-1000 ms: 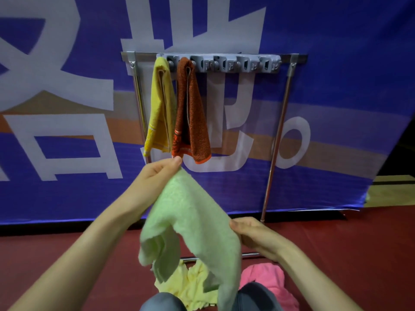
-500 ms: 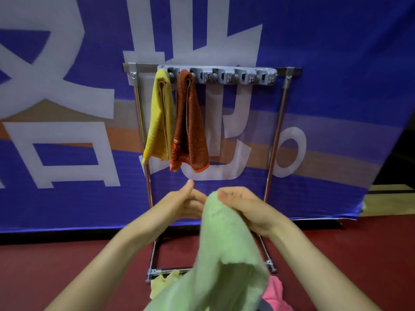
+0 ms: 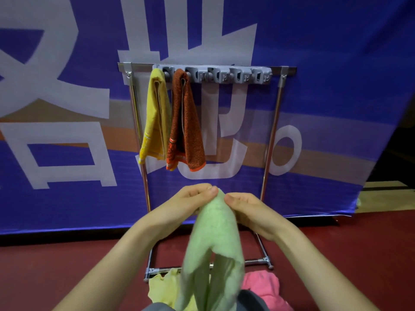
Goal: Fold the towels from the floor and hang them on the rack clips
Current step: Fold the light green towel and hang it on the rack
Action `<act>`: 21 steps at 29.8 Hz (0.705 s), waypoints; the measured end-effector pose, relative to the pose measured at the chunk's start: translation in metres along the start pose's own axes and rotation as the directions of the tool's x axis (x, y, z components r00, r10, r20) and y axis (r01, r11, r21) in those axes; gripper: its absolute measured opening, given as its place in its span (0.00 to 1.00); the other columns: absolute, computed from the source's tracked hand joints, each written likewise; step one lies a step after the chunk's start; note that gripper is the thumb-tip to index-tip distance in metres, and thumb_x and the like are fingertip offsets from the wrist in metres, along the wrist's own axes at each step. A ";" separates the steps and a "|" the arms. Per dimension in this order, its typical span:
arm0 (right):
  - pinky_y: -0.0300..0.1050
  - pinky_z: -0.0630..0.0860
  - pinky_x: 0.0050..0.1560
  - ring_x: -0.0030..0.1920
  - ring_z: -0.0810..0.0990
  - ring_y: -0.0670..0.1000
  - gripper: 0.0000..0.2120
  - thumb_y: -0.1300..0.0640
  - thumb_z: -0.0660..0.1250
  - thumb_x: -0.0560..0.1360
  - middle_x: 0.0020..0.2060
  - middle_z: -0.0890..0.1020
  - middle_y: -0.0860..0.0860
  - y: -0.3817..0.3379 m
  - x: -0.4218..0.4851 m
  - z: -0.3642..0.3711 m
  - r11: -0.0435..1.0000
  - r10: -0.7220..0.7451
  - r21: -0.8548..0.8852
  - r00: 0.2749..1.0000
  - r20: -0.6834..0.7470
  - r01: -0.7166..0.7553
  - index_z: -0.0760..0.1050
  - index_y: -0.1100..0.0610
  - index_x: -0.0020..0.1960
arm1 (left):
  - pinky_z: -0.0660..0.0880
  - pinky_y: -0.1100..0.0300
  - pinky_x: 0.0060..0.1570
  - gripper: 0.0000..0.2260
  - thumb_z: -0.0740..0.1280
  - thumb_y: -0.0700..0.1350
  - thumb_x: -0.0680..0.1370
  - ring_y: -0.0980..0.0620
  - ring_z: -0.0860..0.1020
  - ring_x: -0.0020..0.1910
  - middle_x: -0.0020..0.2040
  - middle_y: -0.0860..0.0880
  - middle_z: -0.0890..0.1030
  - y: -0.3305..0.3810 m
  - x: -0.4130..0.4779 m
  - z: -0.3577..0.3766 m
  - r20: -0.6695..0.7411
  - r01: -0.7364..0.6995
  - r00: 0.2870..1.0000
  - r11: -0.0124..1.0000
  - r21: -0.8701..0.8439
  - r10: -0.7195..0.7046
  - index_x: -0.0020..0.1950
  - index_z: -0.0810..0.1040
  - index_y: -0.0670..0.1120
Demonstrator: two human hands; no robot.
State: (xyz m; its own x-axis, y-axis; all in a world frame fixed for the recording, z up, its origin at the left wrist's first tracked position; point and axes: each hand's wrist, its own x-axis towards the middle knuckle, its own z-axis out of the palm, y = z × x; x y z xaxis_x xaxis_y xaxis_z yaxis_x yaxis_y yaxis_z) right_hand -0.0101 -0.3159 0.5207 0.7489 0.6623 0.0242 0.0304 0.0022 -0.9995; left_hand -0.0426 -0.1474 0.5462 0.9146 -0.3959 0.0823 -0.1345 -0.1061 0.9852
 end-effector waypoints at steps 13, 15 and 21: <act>0.42 0.77 0.51 0.47 0.82 0.48 0.11 0.53 0.59 0.76 0.42 0.85 0.50 -0.057 0.044 -0.050 0.982 -0.100 0.124 0.956 -0.276 0.139 0.80 0.53 0.48 | 0.76 0.66 0.40 0.13 0.56 0.50 0.79 0.59 0.81 0.37 0.37 0.53 0.82 0.045 0.083 -0.013 -0.130 -0.031 0.991 0.985 -0.171 0.008 0.43 0.78 0.48; 0.40 0.79 0.48 0.46 0.83 0.48 0.11 0.55 0.59 0.76 0.42 0.85 0.50 -0.059 0.051 -0.058 0.977 -0.108 0.141 0.945 -0.310 0.158 0.79 0.55 0.48 | 0.76 0.67 0.38 0.13 0.56 0.50 0.78 0.59 0.81 0.38 0.37 0.53 0.83 0.045 0.093 -0.017 -0.117 0.004 0.993 0.990 -0.140 -0.020 0.45 0.78 0.48; 0.44 0.79 0.45 0.42 0.83 0.51 0.10 0.57 0.61 0.75 0.38 0.85 0.54 -0.076 0.103 -0.114 0.972 -0.138 0.121 0.907 -0.397 0.201 0.80 0.59 0.45 | 0.70 0.64 0.35 0.14 0.58 0.48 0.78 0.49 0.76 0.37 0.37 0.43 0.78 0.060 0.162 -0.055 -0.149 -0.018 0.989 1.000 -0.022 0.014 0.49 0.77 0.40</act>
State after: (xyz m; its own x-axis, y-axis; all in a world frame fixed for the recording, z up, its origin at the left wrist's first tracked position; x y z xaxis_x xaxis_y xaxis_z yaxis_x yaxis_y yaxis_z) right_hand 0.1399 -0.3336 0.6016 0.9380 0.3034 0.1677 0.1001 0.2260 -0.9690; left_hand 0.1184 -0.1678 0.6265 0.9592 -0.2570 0.1177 -0.1422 -0.0789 0.9867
